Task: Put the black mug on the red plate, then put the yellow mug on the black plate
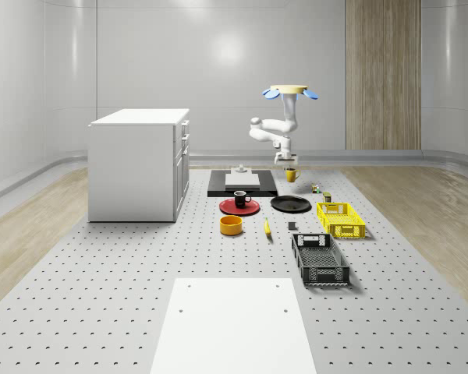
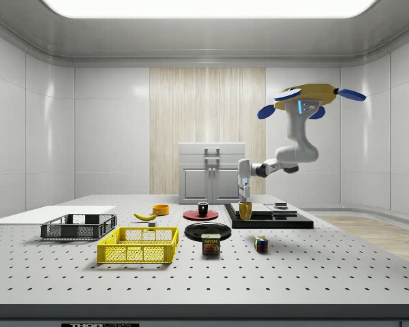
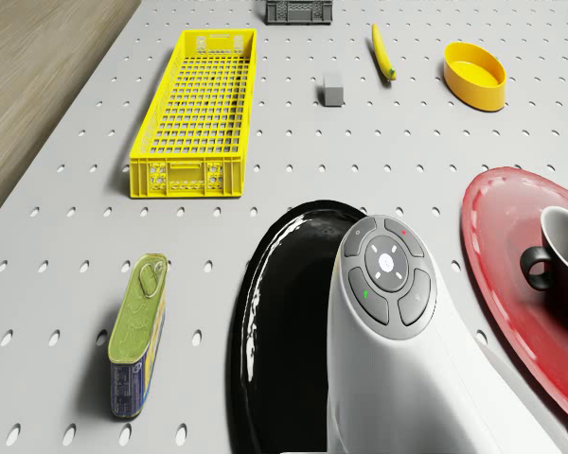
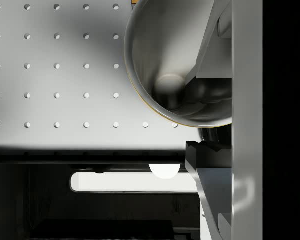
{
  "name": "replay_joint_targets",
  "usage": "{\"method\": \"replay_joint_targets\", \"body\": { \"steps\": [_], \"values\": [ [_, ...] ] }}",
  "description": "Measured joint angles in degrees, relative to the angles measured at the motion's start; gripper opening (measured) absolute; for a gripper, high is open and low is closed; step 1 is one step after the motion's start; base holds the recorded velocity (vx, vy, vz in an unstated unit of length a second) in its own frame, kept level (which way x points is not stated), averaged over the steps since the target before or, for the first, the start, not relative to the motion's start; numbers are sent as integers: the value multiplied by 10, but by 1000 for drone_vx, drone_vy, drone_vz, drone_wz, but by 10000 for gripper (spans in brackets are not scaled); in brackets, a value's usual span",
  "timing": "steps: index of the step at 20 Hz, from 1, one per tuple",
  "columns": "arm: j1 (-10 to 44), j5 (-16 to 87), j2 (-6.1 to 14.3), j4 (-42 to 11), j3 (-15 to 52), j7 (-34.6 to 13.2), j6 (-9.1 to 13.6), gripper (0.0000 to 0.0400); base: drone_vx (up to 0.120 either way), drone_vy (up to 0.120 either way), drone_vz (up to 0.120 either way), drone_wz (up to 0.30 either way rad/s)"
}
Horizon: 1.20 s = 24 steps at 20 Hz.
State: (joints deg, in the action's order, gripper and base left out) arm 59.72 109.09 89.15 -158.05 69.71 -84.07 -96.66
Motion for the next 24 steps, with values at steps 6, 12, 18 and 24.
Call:
{"method": "replay_joint_targets", "body": {
  "steps": [6,12,18,24],
  "values": [
    [0,0,0,0,0,0,0,110,120,-7,-100,0],
    [0,0,1,0,0,0,-1,110,120,0,0,0],
    [0,0,1,0,0,0,-1,110,120,-53,0,0],
    [1,-1,1,0,0,0,-1,110,120,-13,0,0]
  ]
}}
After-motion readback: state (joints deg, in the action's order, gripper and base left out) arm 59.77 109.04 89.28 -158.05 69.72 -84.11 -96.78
